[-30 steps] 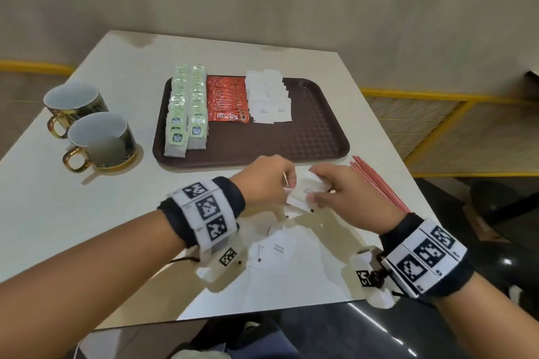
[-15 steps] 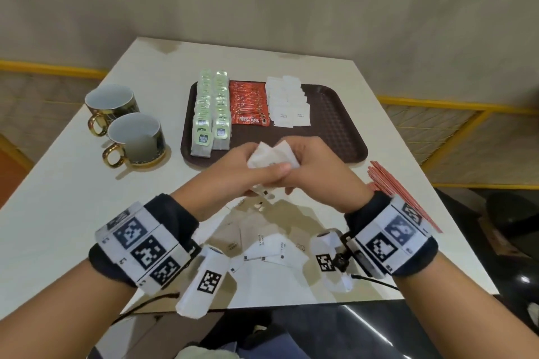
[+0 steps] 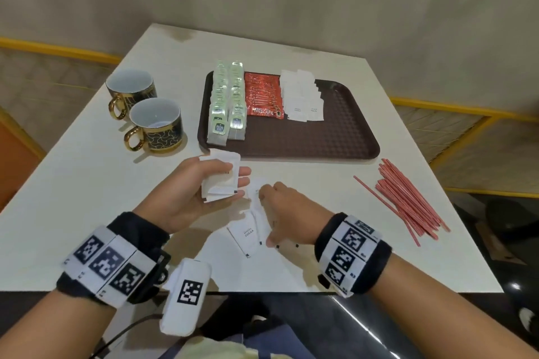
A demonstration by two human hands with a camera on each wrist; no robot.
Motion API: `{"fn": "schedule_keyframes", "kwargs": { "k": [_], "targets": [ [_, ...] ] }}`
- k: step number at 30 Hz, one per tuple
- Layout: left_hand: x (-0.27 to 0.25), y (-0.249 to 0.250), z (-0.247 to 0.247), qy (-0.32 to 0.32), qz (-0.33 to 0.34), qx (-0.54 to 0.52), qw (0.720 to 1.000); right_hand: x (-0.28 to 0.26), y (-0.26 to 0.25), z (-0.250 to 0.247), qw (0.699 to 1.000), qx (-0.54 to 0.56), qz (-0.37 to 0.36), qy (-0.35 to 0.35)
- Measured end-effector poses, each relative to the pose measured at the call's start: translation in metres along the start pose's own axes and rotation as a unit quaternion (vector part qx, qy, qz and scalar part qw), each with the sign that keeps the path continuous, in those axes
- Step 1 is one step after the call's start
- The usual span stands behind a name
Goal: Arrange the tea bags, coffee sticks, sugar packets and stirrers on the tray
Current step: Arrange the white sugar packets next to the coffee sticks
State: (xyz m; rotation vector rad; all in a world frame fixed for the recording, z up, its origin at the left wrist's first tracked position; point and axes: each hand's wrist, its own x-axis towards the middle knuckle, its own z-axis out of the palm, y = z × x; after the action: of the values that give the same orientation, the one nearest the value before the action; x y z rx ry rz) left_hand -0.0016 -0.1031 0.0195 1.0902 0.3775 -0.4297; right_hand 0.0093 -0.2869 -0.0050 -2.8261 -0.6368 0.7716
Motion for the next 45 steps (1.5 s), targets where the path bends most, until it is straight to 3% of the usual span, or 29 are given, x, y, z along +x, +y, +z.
{"fn": "schedule_keyframes", "kwargs": {
  "k": [3,8,12,15,18,23,27,31,33,35,38,41,43,45],
  "targets": [
    [-0.003,-0.003,-0.007,-0.005,-0.008,-0.065,0.998,0.007,-0.002,-0.004,1.000,0.009,0.015,-0.015],
    [-0.006,-0.004,-0.026,0.061,0.021,-0.044,0.997,0.004,0.004,-0.024,0.999,-0.026,0.007,-0.023],
    [-0.005,-0.006,-0.028,0.082,0.032,-0.001,0.996,0.003,-0.013,-0.036,0.998,-0.012,-0.034,-0.054],
    [-0.004,-0.011,-0.020,0.069,0.040,0.034,0.996,0.015,-0.030,-0.022,0.990,-0.078,-0.080,-0.085],
    [-0.002,-0.013,-0.015,0.061,0.047,0.043,0.996,0.024,-0.036,-0.005,0.986,-0.108,-0.108,-0.061],
    [0.001,-0.019,-0.015,0.070,0.054,0.042,0.995,0.028,-0.029,-0.002,0.998,-0.011,-0.057,-0.037],
    [0.004,-0.018,-0.018,0.086,0.068,0.034,0.993,0.025,-0.024,-0.006,0.996,-0.026,-0.084,-0.005],
    [0.009,-0.017,-0.020,0.104,0.101,0.042,0.989,0.008,-0.019,-0.034,0.984,0.158,-0.070,0.050],
    [0.011,-0.018,-0.014,0.071,0.098,0.081,0.989,0.001,-0.022,-0.043,0.950,0.288,-0.105,0.059],
    [0.010,-0.017,-0.004,0.005,0.074,0.110,0.991,-0.001,-0.027,-0.046,0.929,0.337,-0.131,0.074],
    [0.008,-0.015,0.009,-0.063,0.038,0.090,0.993,0.006,-0.025,-0.042,0.938,0.282,-0.153,0.133],
    [0.012,-0.020,0.007,-0.088,0.038,0.125,0.988,0.014,-0.017,-0.035,0.944,0.195,-0.159,0.214],
    [0.013,-0.025,0.003,-0.084,0.023,0.136,0.987,0.016,-0.007,-0.034,0.952,0.169,-0.132,0.217],
    [0.014,-0.030,-0.002,-0.077,0.004,0.119,0.990,0.010,0.007,-0.040,0.955,0.225,-0.093,0.171]
  ]
}}
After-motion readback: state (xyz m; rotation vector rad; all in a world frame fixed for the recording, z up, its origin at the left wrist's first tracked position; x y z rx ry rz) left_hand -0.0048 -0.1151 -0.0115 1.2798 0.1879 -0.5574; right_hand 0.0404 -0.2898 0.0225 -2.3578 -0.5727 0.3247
